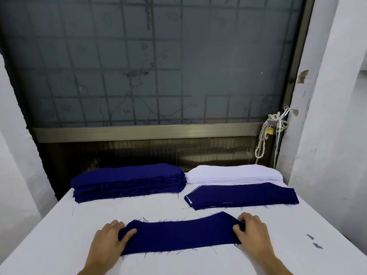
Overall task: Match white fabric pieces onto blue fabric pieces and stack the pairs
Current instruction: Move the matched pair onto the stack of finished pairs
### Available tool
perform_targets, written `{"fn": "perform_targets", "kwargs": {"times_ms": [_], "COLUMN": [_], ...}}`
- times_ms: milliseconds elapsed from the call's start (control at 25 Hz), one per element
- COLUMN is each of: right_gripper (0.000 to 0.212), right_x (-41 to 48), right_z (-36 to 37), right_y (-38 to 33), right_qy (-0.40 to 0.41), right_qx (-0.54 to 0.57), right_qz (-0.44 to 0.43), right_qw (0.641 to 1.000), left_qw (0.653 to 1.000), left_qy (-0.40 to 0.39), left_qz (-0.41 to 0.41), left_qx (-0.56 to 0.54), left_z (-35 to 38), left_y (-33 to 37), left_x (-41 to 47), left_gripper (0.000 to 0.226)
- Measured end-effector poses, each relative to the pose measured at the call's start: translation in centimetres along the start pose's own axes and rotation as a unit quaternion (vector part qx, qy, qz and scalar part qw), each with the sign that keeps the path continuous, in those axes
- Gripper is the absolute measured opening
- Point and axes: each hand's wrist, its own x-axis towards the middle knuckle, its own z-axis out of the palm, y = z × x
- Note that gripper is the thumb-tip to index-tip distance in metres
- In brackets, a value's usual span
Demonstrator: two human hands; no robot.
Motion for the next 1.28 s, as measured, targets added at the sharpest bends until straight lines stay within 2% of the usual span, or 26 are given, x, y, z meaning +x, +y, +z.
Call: {"fn": "perform_targets", "kwargs": {"times_ms": [120, 280, 440, 600, 840, 1080, 1200, 1280], "right_gripper": [0.014, 0.029, 0.030, 0.029, 0.036, 0.036, 0.040, 0.041], "right_x": [-0.2, 1.2, 5.1, 10.6, 17.5, 19.1, 18.1, 17.5], "right_z": [0.1, -0.6, -3.8, -7.7, -9.3, -7.7, -5.4, -4.1], "right_y": [0.5, 1.3, 3.6, 6.8, 12.4, 15.2, 16.1, 16.6], "right_qy": [0.014, 0.051, 0.124, 0.154, 0.152, 0.111, 0.102, 0.133], "right_qx": [0.131, 0.287, 0.334, 0.255, 0.157, 0.058, 0.012, 0.004], "right_qz": [0.022, 0.036, 0.067, 0.099, 0.154, 0.196, 0.184, 0.172], "right_qw": [0.991, 0.956, 0.932, 0.949, 0.964, 0.973, 0.977, 0.976], "left_qw": [0.990, 0.961, 0.934, 0.946, 0.956, 0.969, 0.973, 0.971], "left_qy": [-0.023, -0.025, 0.004, 0.009, -0.039, -0.067, -0.037, -0.014], "left_qz": [-0.034, -0.051, -0.045, -0.039, -0.062, -0.095, -0.105, -0.103], "left_qx": [-0.135, -0.272, -0.355, -0.323, -0.285, -0.219, -0.202, -0.215], "left_z": [-0.2, -0.8, -0.6, 0.6, 4.9, 9.0, 10.4, 10.9], "left_y": [-0.2, 2.3, 8.2, 14.7, 22.6, 24.6, 24.2, 24.0], "left_x": [0.0, 2.3, 6.9, 11.3, 15.2, 14.8, 13.7, 13.4], "left_gripper": [0.033, 0.026, 0.015, 0.016, 0.027, 0.025, 0.026, 0.025]}}
